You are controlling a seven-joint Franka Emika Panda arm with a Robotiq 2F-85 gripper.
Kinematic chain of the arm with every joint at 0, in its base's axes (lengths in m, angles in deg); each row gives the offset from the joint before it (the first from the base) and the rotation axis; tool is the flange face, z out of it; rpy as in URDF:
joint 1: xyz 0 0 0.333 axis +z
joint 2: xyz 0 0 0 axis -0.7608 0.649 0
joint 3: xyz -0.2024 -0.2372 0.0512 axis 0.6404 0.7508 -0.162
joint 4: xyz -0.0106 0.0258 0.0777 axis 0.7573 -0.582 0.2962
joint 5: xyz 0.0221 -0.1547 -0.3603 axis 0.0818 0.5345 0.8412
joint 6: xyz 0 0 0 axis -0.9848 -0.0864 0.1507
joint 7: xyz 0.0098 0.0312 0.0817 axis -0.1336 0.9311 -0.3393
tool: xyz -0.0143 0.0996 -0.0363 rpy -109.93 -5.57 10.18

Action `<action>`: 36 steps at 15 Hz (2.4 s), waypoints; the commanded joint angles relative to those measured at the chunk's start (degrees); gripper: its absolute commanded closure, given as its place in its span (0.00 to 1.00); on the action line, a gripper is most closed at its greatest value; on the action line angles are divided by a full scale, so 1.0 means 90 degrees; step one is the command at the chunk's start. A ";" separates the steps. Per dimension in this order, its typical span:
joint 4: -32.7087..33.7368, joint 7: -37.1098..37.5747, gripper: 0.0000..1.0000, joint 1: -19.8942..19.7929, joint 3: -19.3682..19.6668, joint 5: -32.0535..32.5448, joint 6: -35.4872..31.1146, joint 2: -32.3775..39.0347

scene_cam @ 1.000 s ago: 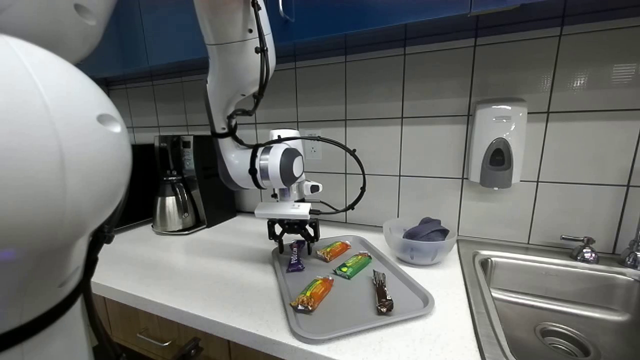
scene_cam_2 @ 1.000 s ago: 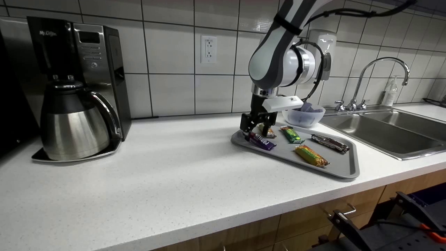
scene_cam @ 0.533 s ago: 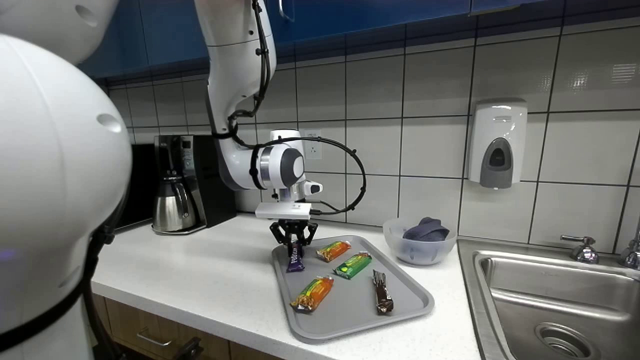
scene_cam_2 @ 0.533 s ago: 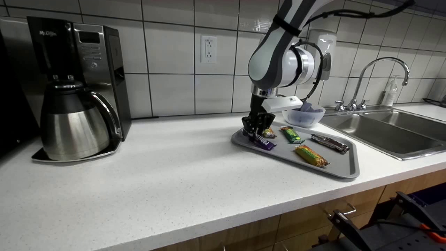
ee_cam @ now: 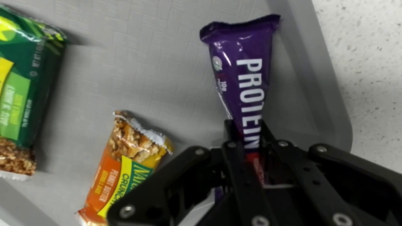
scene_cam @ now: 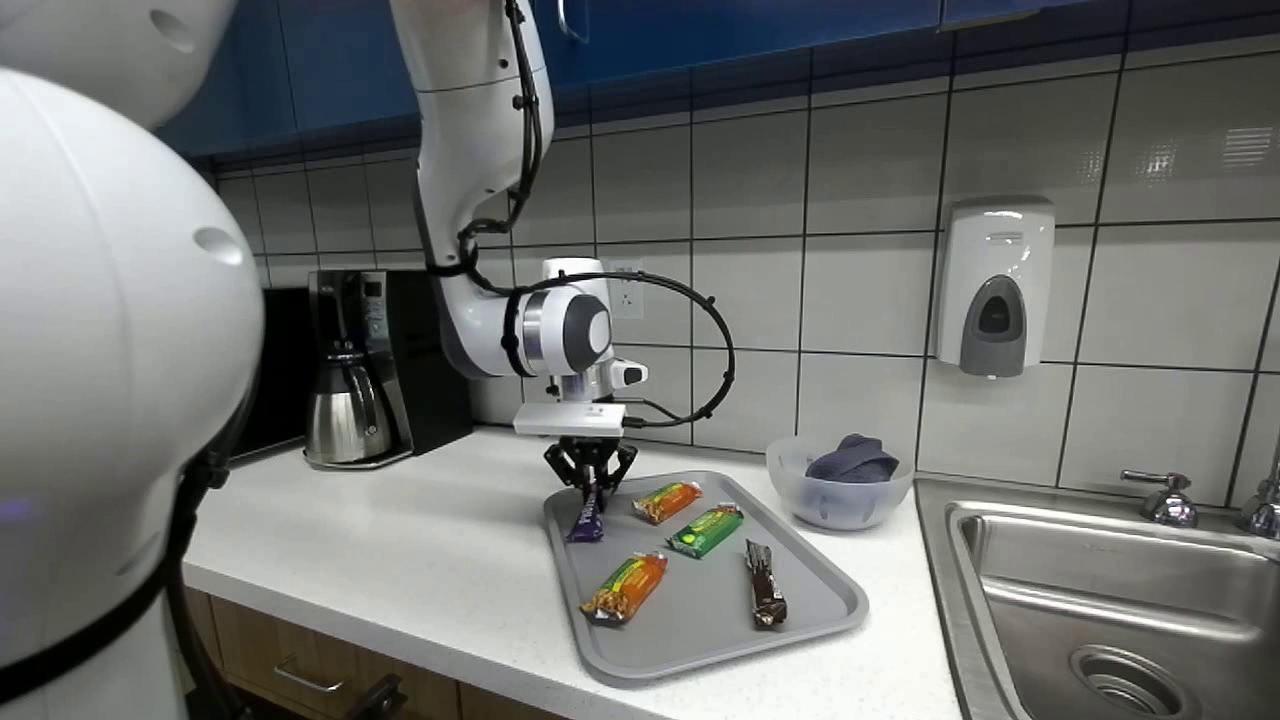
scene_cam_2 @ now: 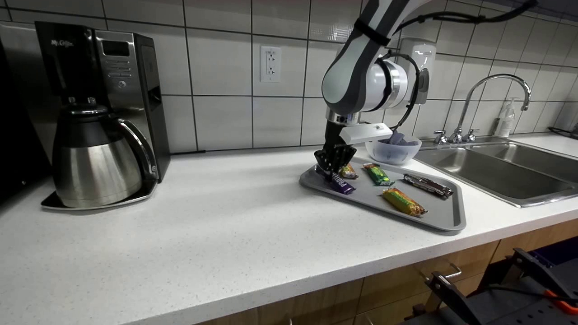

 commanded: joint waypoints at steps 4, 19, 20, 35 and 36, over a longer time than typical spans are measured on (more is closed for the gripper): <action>-0.0151 0.0251 0.96 0.0133 0.0086 0.0154 0.0001 -0.0398; -0.0296 0.1011 0.96 0.0877 0.0066 0.0290 0.0093 -0.0984; -0.0284 0.1091 0.96 0.0948 0.0072 0.0322 0.0101 -0.0992; -0.0046 0.2075 0.96 0.1861 0.0007 0.0771 0.0215 -0.0923; -0.0006 0.2099 0.96 0.1902 -0.0013 0.0778 0.0241 -0.0899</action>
